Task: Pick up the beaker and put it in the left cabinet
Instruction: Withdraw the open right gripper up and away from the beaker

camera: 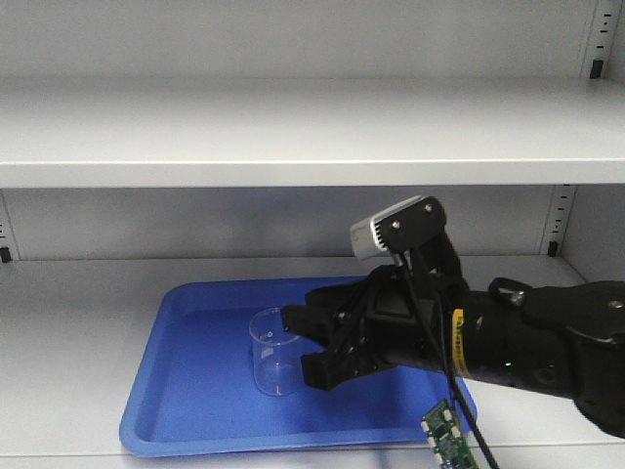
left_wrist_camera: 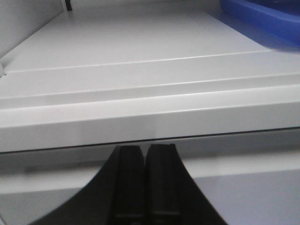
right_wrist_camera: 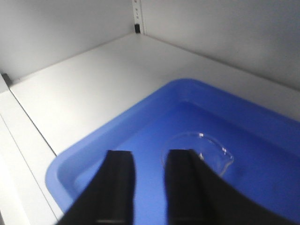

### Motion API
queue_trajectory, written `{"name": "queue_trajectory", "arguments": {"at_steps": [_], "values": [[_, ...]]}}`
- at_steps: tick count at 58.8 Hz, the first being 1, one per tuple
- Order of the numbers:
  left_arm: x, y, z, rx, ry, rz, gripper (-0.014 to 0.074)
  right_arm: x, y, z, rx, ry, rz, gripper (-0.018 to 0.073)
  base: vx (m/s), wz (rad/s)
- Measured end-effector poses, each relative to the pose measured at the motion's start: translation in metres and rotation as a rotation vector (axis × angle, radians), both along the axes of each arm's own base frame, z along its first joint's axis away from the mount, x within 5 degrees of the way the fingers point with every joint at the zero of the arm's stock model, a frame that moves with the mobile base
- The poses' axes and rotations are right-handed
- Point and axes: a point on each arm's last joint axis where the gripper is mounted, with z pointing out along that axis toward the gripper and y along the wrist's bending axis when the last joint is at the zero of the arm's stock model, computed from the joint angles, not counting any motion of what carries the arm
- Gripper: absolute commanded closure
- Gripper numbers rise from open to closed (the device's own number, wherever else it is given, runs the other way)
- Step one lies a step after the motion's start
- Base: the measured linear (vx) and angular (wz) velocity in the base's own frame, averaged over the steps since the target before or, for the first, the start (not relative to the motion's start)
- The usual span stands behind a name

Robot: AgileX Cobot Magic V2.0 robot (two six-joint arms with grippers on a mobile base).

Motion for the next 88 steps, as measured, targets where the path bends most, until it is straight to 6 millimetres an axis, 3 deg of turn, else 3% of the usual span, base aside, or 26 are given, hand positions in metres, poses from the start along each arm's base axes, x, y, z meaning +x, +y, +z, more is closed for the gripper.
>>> {"name": "queue_trajectory", "arguments": {"at_steps": [3, 15, 53, 69, 77, 88], "values": [[0.000, 0.000, 0.000, 0.000, 0.000, 0.000, 0.0593, -0.004, -0.002, 0.006, 0.009, -0.017, 0.000, 0.0575, 0.00, 0.00], [0.000, 0.000, 0.000, 0.000, 0.000, 0.000, 0.0593, -0.013, -0.007, 0.021, 0.030, -0.057, -0.002, 0.0569, 0.00, 0.00], [0.000, 0.000, 0.000, 0.000, 0.000, 0.000, 0.0593, -0.013, -0.007, 0.021, 0.031, -0.056, -0.006, 0.0568, 0.00, 0.00], [0.000, 0.000, 0.000, 0.000, 0.000, 0.000, 0.0593, -0.003, -0.012, 0.032, 0.107, -0.154, -0.161, 0.0568, 0.00, 0.00], [0.000, 0.000, 0.000, 0.000, 0.000, 0.000, 0.0593, -0.014, -0.004, 0.040, 0.027, -0.271, -0.239, 0.0568, 0.00, 0.00], [0.000, 0.000, 0.000, 0.000, 0.000, 0.000, 0.0593, -0.037, -0.001, 0.031, -0.205, -0.199, -0.219, 0.0568, 0.00, 0.00]]}}
